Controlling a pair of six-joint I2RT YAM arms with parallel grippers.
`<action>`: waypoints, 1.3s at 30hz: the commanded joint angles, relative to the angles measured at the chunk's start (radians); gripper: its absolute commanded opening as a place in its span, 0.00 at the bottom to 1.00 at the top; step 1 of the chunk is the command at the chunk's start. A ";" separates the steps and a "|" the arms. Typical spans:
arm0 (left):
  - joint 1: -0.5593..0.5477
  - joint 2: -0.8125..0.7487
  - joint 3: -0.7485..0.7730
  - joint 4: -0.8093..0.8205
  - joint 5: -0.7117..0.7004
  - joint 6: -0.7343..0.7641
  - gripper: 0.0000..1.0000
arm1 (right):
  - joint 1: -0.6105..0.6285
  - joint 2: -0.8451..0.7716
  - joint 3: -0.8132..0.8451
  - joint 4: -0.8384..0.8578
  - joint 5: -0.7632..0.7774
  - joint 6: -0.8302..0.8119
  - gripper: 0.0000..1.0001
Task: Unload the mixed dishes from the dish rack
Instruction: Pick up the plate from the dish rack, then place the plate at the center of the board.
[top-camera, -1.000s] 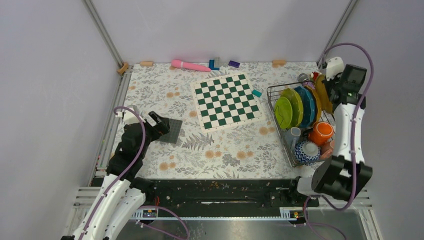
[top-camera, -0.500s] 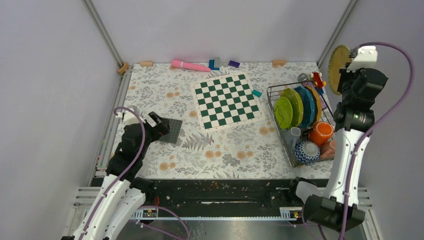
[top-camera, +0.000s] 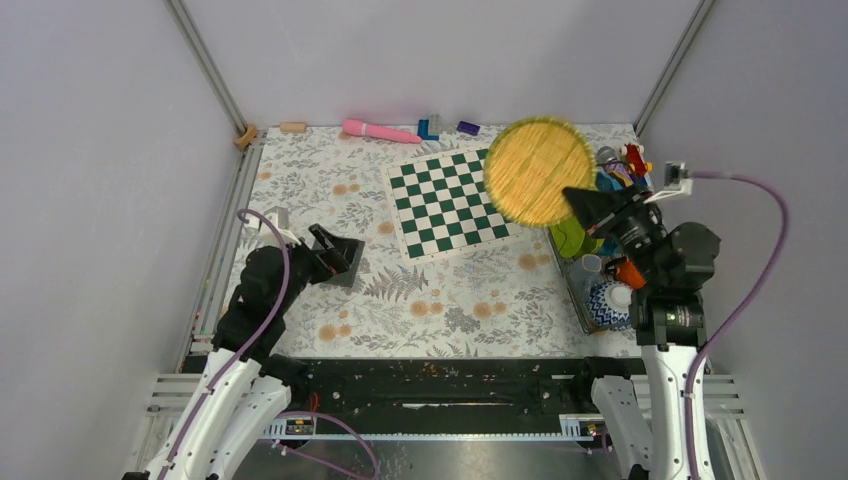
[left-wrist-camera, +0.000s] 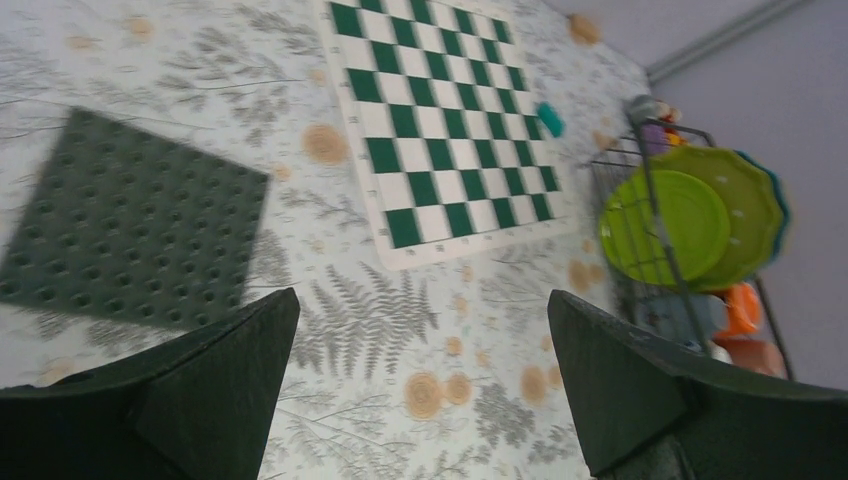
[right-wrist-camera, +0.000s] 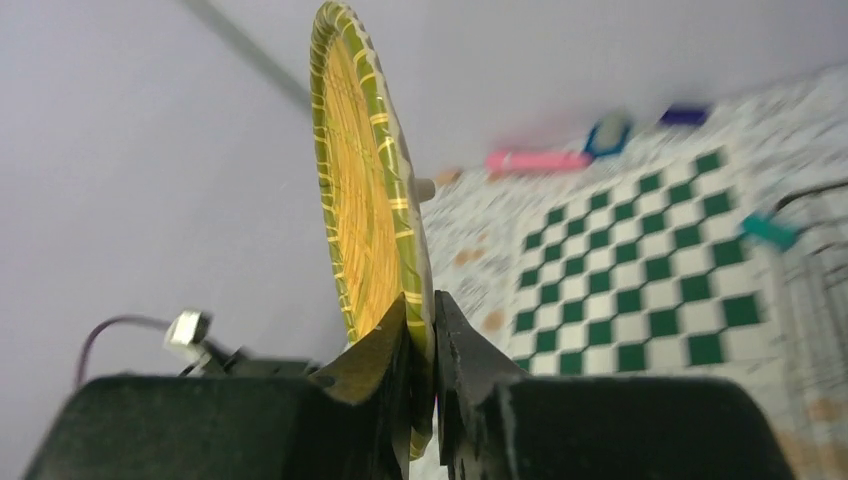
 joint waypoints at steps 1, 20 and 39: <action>0.005 0.000 -0.007 0.189 0.271 -0.053 0.99 | 0.110 -0.058 -0.115 0.135 -0.139 0.213 0.00; -0.082 0.311 -0.189 0.867 0.745 -0.341 0.98 | 0.511 0.197 -0.456 0.413 -0.162 0.336 0.00; -0.149 0.388 -0.180 0.792 0.640 -0.343 0.00 | 0.575 0.216 -0.430 0.326 -0.129 0.243 0.57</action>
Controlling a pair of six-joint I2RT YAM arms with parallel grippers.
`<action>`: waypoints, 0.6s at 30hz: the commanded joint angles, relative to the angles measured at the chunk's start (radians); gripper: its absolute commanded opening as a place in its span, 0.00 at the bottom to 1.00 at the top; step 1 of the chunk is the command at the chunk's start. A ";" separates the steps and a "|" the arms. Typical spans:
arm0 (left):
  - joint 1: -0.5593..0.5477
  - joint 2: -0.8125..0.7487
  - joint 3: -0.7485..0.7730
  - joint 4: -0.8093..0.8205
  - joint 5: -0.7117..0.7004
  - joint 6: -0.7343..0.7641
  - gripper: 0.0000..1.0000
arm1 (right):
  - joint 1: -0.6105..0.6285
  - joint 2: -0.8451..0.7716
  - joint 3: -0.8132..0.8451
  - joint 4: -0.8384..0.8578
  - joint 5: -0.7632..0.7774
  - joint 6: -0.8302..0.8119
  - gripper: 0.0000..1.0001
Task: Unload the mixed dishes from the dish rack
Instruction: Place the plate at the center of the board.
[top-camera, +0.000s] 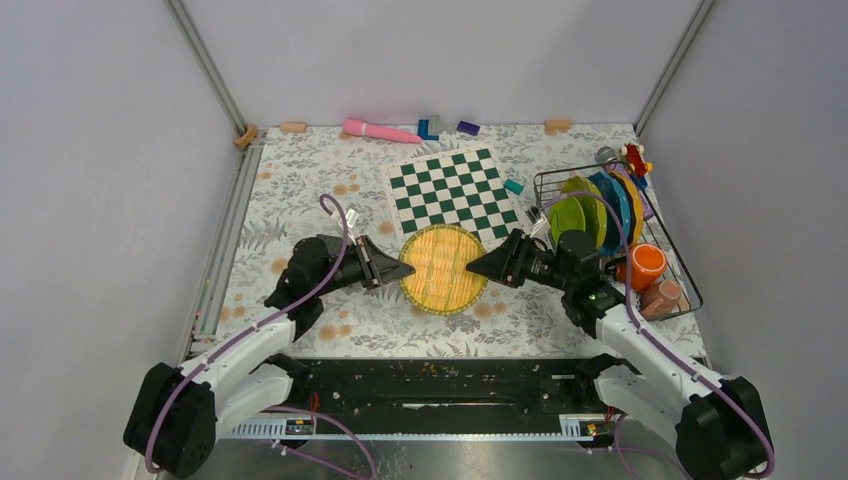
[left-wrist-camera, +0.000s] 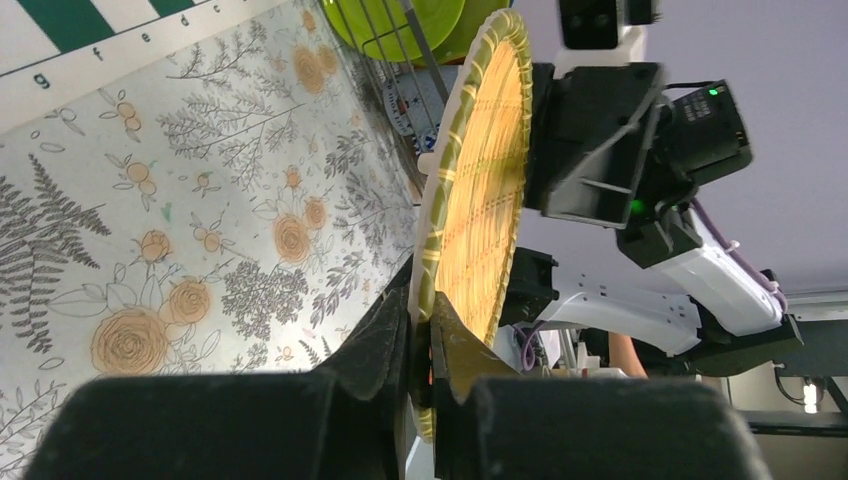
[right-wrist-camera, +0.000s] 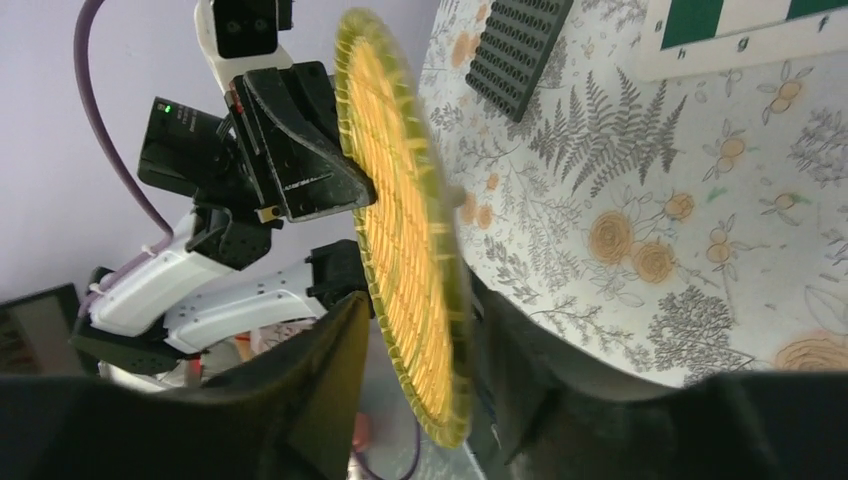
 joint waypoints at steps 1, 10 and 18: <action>-0.006 -0.042 0.002 0.018 -0.036 0.021 0.00 | 0.007 -0.065 0.071 -0.086 0.057 -0.068 0.65; -0.007 -0.132 -0.078 -0.123 -0.093 0.042 0.00 | 0.007 -0.244 0.138 -0.526 0.498 -0.246 1.00; -0.007 -0.162 -0.163 -0.224 -0.148 0.074 0.00 | 0.007 -0.385 0.102 -0.516 0.577 -0.275 1.00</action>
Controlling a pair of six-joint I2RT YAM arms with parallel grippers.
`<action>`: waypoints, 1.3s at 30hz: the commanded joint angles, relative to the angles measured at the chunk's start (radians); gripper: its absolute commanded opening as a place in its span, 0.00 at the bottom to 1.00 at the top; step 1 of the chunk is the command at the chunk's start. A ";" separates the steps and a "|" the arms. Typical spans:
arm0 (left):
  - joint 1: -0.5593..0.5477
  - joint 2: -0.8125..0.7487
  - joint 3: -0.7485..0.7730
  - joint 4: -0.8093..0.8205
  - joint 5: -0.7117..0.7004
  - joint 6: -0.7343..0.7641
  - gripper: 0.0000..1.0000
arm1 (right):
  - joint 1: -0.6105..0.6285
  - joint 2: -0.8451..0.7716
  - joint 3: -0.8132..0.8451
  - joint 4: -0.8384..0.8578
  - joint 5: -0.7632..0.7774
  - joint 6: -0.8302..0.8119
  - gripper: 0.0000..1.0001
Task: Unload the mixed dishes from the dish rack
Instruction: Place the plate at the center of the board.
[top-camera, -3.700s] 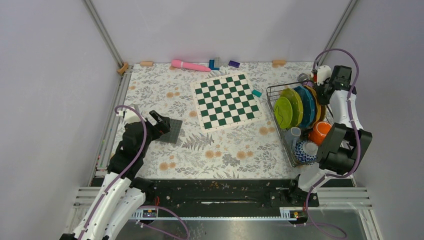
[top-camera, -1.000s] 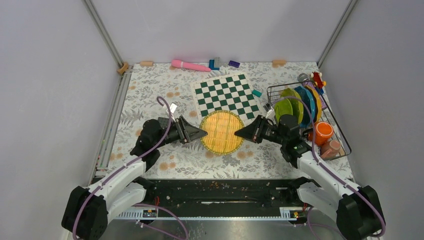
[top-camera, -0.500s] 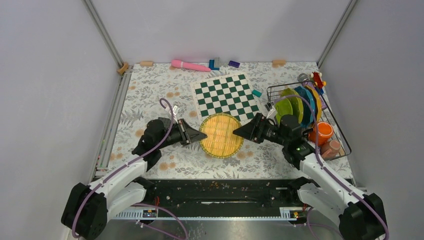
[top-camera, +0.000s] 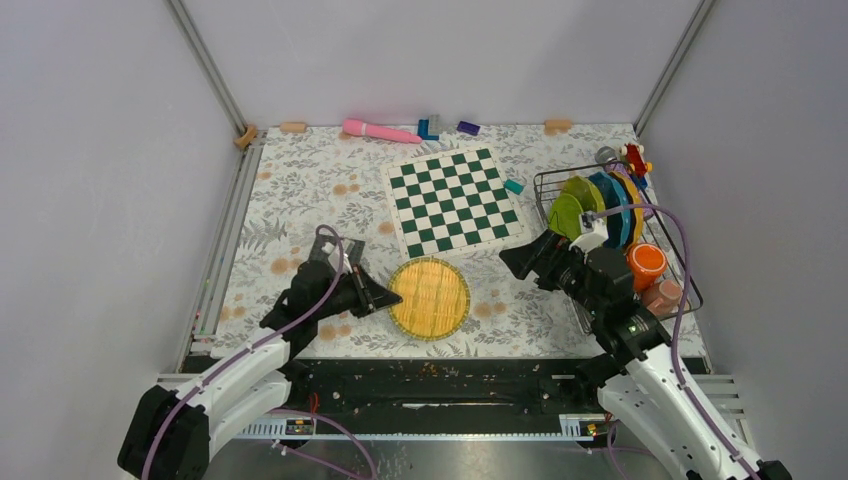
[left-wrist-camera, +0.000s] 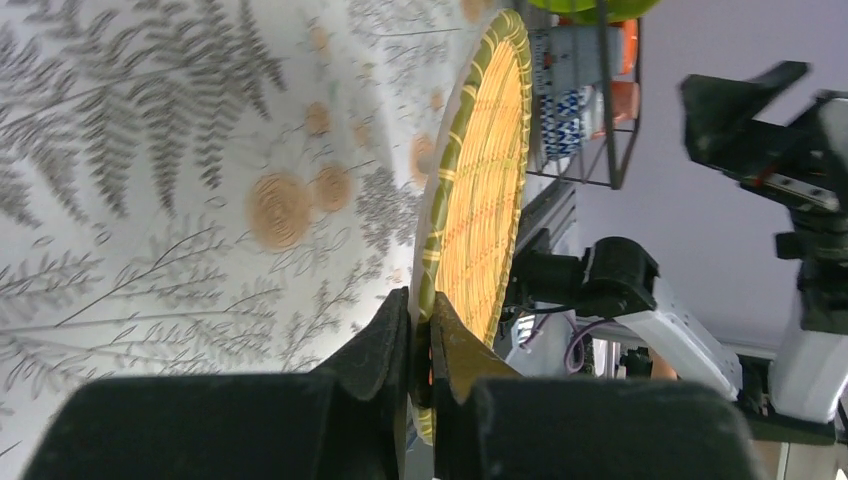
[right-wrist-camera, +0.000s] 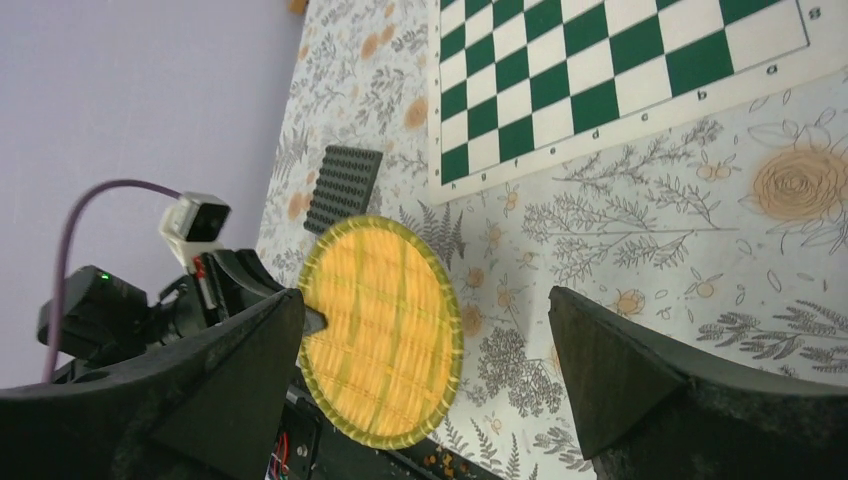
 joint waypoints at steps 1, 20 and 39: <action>-0.003 -0.023 -0.033 -0.008 -0.048 0.026 0.00 | 0.005 -0.042 -0.011 0.033 0.063 -0.043 1.00; 0.034 -0.027 -0.090 -0.107 -0.219 0.044 0.00 | 0.004 -0.075 -0.021 0.023 0.087 -0.053 1.00; 0.091 -0.137 -0.070 -0.400 -0.405 0.073 0.21 | 0.004 -0.087 -0.005 -0.035 0.128 -0.047 1.00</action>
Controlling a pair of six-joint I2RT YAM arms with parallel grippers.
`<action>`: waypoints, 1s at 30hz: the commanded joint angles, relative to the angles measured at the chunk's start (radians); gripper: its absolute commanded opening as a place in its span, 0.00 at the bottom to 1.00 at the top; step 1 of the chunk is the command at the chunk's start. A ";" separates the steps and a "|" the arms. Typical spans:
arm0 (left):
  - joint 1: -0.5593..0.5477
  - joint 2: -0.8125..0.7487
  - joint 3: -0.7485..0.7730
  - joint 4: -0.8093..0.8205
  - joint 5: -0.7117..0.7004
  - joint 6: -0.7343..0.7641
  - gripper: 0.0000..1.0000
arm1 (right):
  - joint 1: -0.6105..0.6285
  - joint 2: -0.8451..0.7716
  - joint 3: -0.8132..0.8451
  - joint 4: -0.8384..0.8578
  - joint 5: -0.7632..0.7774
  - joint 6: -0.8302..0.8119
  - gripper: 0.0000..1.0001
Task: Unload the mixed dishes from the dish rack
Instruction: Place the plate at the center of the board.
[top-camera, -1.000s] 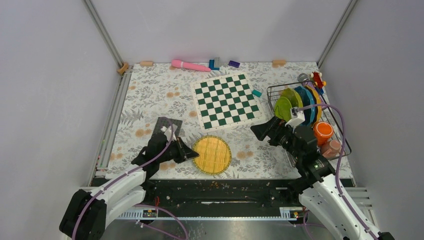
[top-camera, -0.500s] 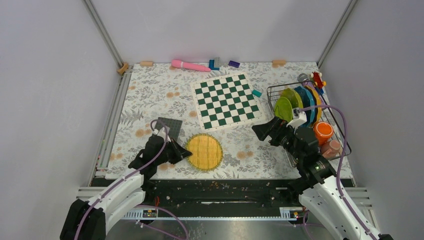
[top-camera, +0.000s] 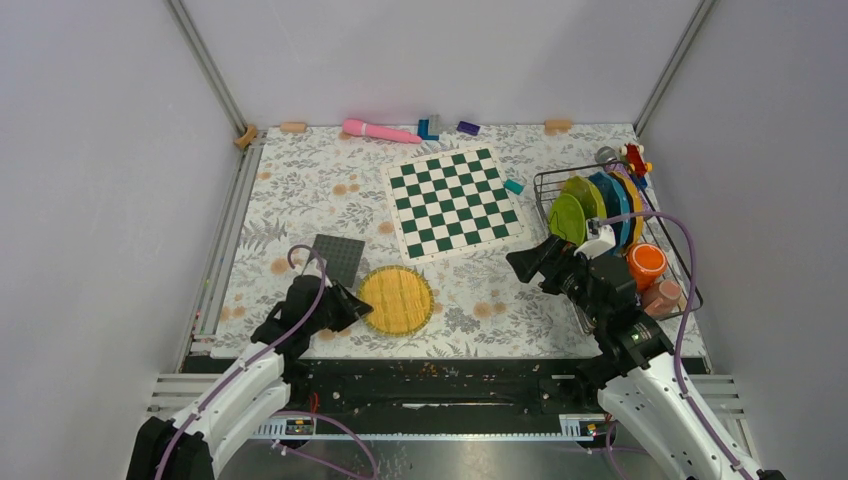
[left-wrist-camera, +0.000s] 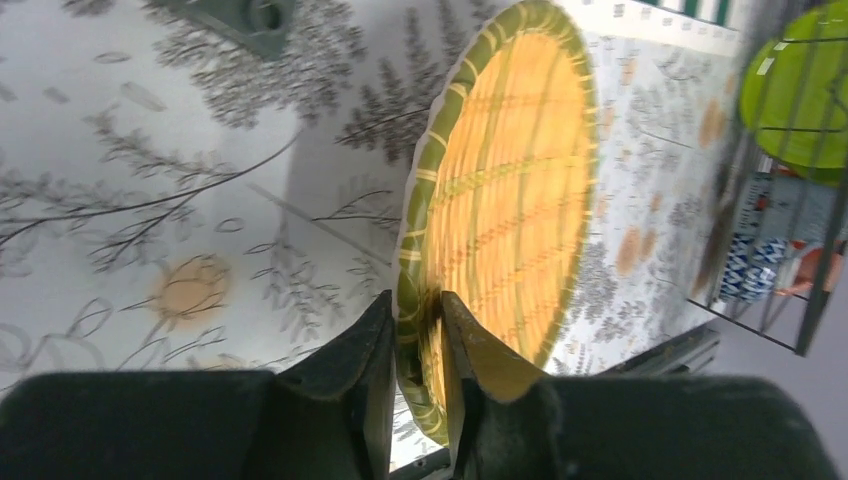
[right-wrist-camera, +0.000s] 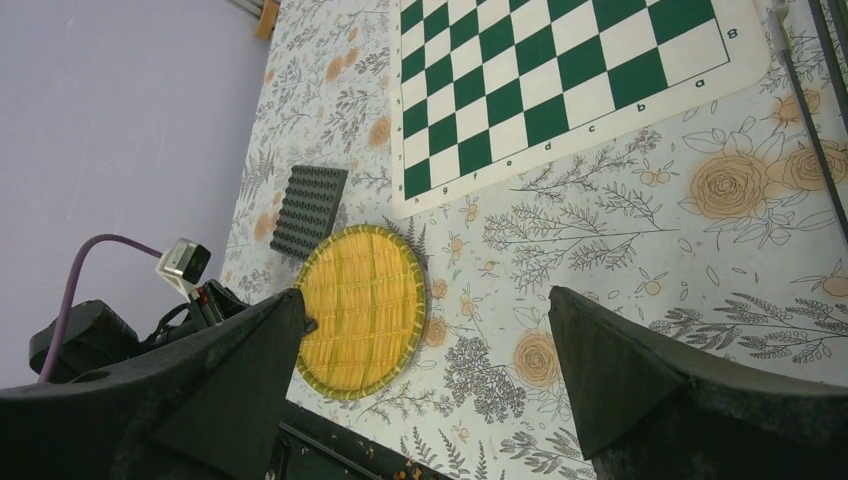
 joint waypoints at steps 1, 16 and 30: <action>0.009 0.022 0.021 -0.062 -0.082 0.027 0.23 | 0.005 -0.008 0.024 0.000 0.034 -0.010 1.00; 0.011 0.016 0.051 -0.175 -0.173 0.037 0.54 | 0.005 -0.005 0.054 -0.044 0.092 -0.084 0.99; 0.012 -0.136 0.300 -0.349 -0.384 0.048 0.99 | 0.006 0.296 0.450 -0.268 0.212 -0.628 1.00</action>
